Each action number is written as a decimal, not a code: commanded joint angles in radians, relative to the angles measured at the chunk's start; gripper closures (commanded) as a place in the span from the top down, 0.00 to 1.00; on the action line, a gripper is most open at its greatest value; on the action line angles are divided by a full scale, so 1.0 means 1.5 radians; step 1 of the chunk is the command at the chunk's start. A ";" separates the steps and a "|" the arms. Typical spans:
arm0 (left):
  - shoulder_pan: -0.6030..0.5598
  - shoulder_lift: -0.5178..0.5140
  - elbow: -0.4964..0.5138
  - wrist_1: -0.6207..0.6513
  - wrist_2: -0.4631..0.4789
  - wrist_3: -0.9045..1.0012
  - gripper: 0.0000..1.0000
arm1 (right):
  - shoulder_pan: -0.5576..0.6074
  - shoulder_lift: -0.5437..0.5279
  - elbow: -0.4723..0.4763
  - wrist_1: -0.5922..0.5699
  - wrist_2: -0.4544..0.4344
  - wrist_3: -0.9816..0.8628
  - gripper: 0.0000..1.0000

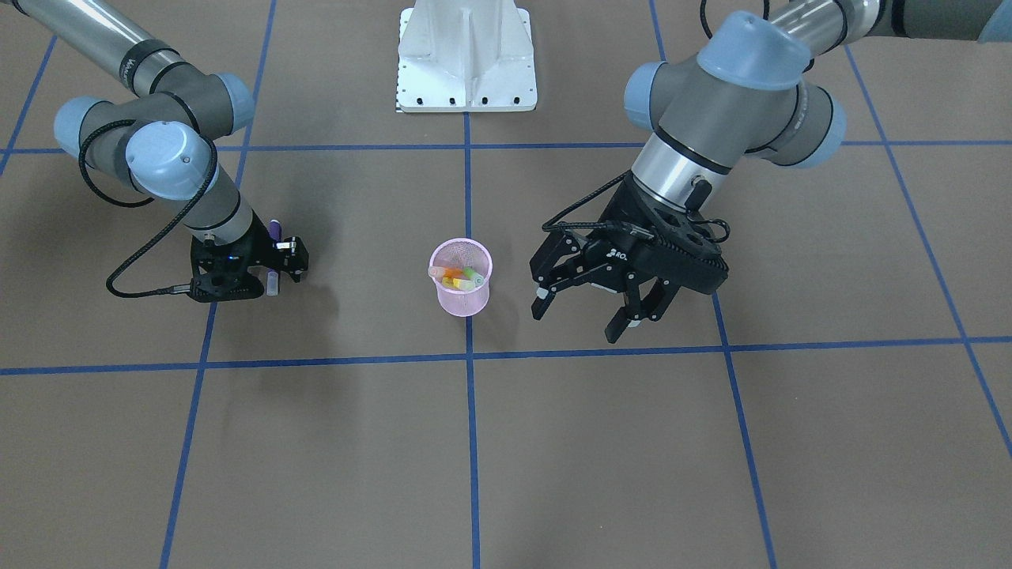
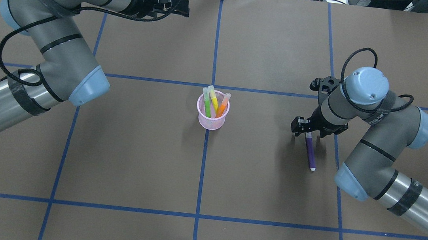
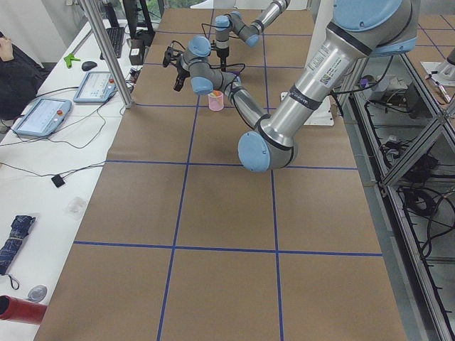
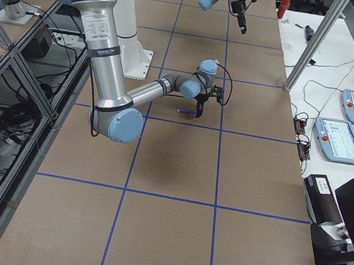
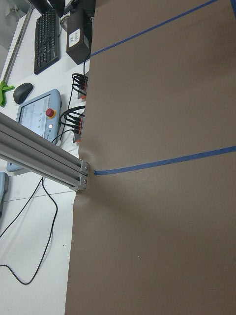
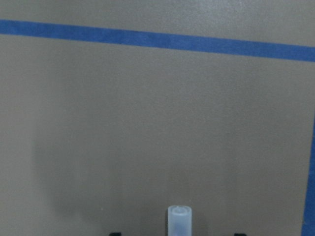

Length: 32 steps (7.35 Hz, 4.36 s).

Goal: Collect pens into pen holder
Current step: 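Close the right gripper on the purple marker, then lift the purple marker upright with the right gripper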

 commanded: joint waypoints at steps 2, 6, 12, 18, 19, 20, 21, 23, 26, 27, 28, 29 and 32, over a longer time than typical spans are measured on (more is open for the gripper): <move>0.000 0.001 0.000 -0.001 0.000 0.000 0.99 | -0.002 -0.001 0.004 -0.003 0.003 0.026 0.81; 0.000 0.001 0.007 -0.002 0.000 0.000 0.99 | -0.005 -0.006 0.009 -0.004 0.004 0.031 0.72; 0.000 0.001 0.012 -0.004 0.000 0.001 0.99 | -0.007 -0.008 0.009 -0.004 0.003 0.031 0.53; 0.000 -0.002 0.013 -0.004 0.001 0.000 0.99 | -0.007 -0.006 0.010 -0.003 0.004 0.030 0.02; 0.000 -0.002 0.013 -0.004 0.001 0.000 0.99 | -0.007 -0.006 0.012 -0.002 0.000 0.031 0.00; 0.000 -0.002 0.014 -0.004 0.001 0.000 0.99 | -0.006 -0.008 0.023 -0.002 0.000 0.030 0.00; 0.000 -0.002 0.013 -0.004 0.001 0.000 0.99 | -0.005 -0.008 0.039 -0.004 0.010 0.030 0.00; -0.012 -0.001 0.010 -0.004 -0.002 0.001 0.99 | 0.022 0.013 0.076 0.009 0.001 0.030 0.00; -0.038 0.025 0.007 -0.002 -0.007 0.058 0.99 | 0.072 0.063 0.116 0.010 -0.021 0.020 0.00; -0.044 0.041 0.006 0.000 -0.019 0.094 0.99 | 0.072 0.067 0.130 0.050 -0.077 0.020 0.00; -0.057 0.064 0.005 -0.005 -0.024 0.112 0.99 | 0.070 0.057 0.107 0.196 -0.115 0.022 0.00; -0.068 0.072 0.007 -0.004 -0.035 0.130 0.99 | 0.070 0.056 0.075 0.309 -0.121 0.027 0.00; -0.080 0.086 0.012 -0.002 -0.039 0.135 0.99 | 0.021 0.064 0.068 0.464 -0.251 0.028 0.00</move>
